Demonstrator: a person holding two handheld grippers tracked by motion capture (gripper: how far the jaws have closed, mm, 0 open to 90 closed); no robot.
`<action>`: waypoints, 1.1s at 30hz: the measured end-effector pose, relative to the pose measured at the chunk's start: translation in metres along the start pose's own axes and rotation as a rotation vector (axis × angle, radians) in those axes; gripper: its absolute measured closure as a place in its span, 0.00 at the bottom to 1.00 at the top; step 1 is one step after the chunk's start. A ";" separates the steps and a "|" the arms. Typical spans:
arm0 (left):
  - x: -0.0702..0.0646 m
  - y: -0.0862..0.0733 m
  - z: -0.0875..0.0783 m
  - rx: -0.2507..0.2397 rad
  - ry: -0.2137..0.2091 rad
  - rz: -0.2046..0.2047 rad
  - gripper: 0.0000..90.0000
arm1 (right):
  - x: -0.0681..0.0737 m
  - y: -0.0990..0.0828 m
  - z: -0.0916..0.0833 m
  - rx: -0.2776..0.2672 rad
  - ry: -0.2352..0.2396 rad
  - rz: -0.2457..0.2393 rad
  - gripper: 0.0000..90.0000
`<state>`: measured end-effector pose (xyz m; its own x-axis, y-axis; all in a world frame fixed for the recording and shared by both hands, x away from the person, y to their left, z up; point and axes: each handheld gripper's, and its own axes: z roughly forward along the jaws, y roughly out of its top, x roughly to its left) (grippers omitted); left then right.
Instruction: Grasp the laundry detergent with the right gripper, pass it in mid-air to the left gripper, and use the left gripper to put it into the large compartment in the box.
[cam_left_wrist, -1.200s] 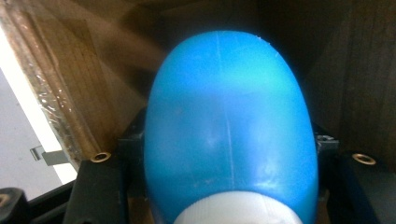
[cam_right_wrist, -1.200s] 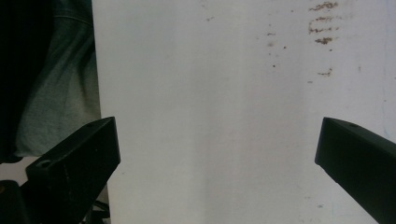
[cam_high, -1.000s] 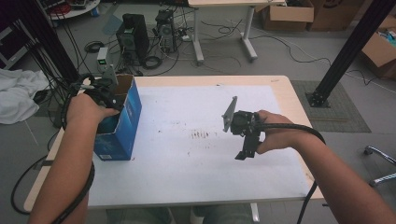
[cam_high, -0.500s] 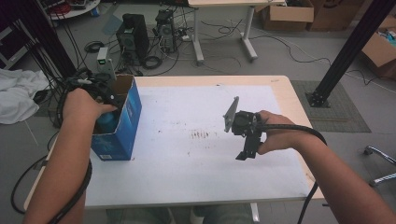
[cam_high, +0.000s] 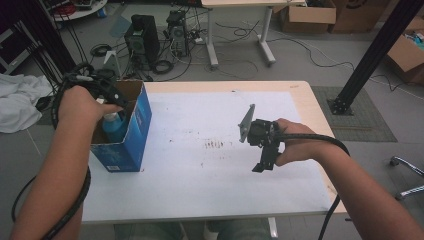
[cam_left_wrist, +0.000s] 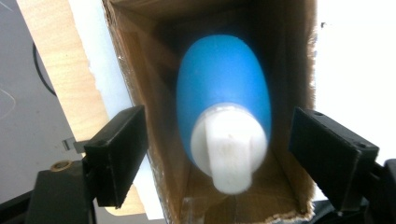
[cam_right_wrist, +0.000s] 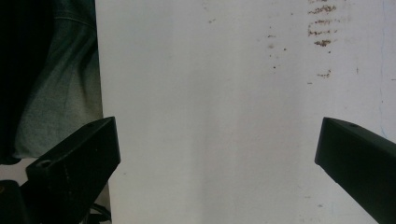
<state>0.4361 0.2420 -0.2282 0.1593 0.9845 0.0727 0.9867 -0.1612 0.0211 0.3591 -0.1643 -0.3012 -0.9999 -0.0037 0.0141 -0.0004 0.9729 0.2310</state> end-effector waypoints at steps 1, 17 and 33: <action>-0.001 0.000 -0.003 0.002 0.003 0.012 0.19 | 0.000 0.000 0.000 -0.001 -0.001 -0.001 0.00; -0.023 0.003 -0.044 -0.023 0.027 0.084 0.10 | -0.001 0.002 0.001 0.002 0.004 -0.003 0.00; -0.052 0.006 -0.054 -0.021 -0.026 0.213 0.00 | 0.001 -0.003 -0.001 -0.020 0.000 0.013 0.00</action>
<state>0.4324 0.1861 -0.1783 0.3656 0.9293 0.0523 0.9297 -0.3673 0.0284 0.3577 -0.1680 -0.3007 -0.9998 0.0092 0.0177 0.0134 0.9680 0.2504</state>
